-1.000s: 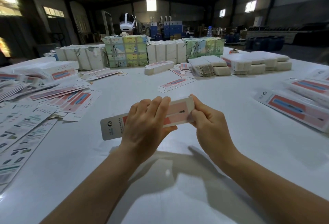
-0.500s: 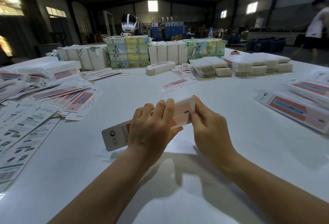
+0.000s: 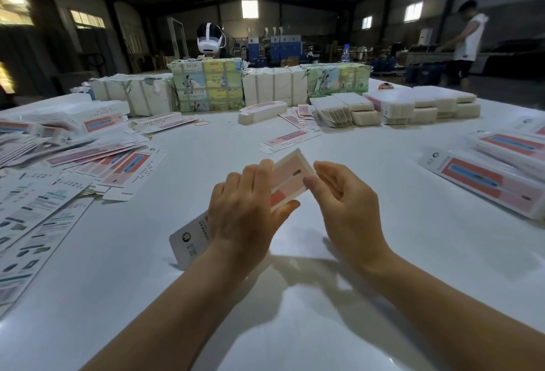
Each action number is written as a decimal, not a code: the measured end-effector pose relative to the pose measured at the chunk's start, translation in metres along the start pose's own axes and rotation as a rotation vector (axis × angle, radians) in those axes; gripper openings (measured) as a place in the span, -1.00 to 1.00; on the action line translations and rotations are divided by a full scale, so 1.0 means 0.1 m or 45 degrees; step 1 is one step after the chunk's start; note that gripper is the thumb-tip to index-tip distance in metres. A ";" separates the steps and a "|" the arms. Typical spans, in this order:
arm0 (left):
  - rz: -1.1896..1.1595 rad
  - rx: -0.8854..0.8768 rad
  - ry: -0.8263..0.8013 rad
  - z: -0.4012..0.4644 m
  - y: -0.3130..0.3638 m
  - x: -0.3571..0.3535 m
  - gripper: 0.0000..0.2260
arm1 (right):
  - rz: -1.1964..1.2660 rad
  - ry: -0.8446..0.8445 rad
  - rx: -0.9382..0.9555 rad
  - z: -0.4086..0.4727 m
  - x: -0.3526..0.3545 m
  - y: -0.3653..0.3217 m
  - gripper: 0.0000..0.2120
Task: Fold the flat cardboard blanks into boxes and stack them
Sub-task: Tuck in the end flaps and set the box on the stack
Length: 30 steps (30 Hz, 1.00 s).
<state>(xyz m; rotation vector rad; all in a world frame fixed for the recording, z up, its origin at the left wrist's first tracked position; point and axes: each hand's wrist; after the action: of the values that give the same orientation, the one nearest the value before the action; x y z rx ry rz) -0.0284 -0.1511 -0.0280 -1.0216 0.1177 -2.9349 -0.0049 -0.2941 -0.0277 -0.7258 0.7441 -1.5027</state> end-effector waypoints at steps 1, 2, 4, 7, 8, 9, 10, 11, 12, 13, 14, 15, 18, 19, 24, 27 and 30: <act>-0.014 0.005 0.002 0.00 -0.01 0.01 -0.45 | -0.027 0.013 0.056 -0.01 0.00 0.00 -0.71; -0.023 0.007 0.003 0.00 -0.01 0.01 -0.45 | -0.076 0.020 0.132 -0.02 -0.01 0.00 -0.74; -0.024 0.001 0.006 0.01 -0.02 0.02 -0.45 | -0.182 0.021 0.271 -0.05 -0.03 0.01 -0.75; -0.024 -0.029 -0.009 0.00 -0.03 0.03 -0.45 | -0.187 0.008 0.309 -0.08 -0.03 0.01 -0.74; -0.021 -0.041 -0.014 -0.01 -0.04 0.03 -0.45 | -0.160 0.008 0.297 -0.08 -0.03 0.00 -0.75; -0.015 -0.054 -0.021 0.00 -0.05 0.04 -0.44 | -0.122 -0.002 0.272 -0.09 -0.03 0.00 -0.75; -0.011 -0.072 -0.030 0.01 -0.08 0.06 -0.43 | -0.071 -0.021 0.226 -0.08 -0.02 -0.01 -0.76; -0.009 -0.096 -0.041 0.03 -0.11 0.07 -0.43 | -0.009 -0.048 0.159 -0.07 -0.02 -0.02 -0.76; -0.001 -0.131 -0.051 0.05 -0.15 0.09 -0.42 | 0.045 -0.083 0.095 -0.05 -0.01 -0.03 -0.75; 0.020 -0.183 -0.059 0.07 -0.19 0.09 -0.41 | 0.059 -0.124 0.071 -0.02 0.01 -0.04 -0.72; 0.050 -0.252 -0.064 0.08 -0.24 0.09 -0.39 | 0.016 -0.170 0.109 0.00 0.03 -0.06 -0.63; 0.077 -0.325 -0.071 0.09 -0.27 0.08 -0.37 | -0.062 -0.240 0.195 0.03 0.06 -0.06 -0.52; 0.080 -0.477 -0.094 0.09 -0.31 0.08 -0.37 | -0.416 -0.570 0.462 0.08 0.12 -0.02 -0.29; 0.060 -0.513 -0.089 0.09 -0.31 0.07 -0.38 | -0.519 -0.671 0.509 0.09 0.13 0.00 -0.27; -0.011 -0.586 -0.112 0.03 -0.32 0.03 -0.41 | -0.684 -0.916 0.516 0.08 0.12 0.08 -0.35; -0.046 -0.527 -0.163 0.01 -0.31 0.02 -0.38 | -0.800 -0.922 0.467 0.10 0.13 0.14 -0.28; -0.140 -0.426 -0.112 0.00 -0.26 0.07 -0.57 | -0.969 -0.885 0.323 0.15 0.16 0.20 -0.29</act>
<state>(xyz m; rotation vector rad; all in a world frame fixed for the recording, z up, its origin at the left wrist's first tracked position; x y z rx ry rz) -0.0334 -0.1253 -0.0216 -1.2305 0.5856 -3.0274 0.0180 -0.3118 -0.0351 -1.3193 -0.2922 -1.7869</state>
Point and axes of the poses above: each hand's wrist, its own z-axis towards the middle knuckle, its own x-axis out of the back of the hand, y = z × x, and after that the axes turned 13 degrees about z, right-handed
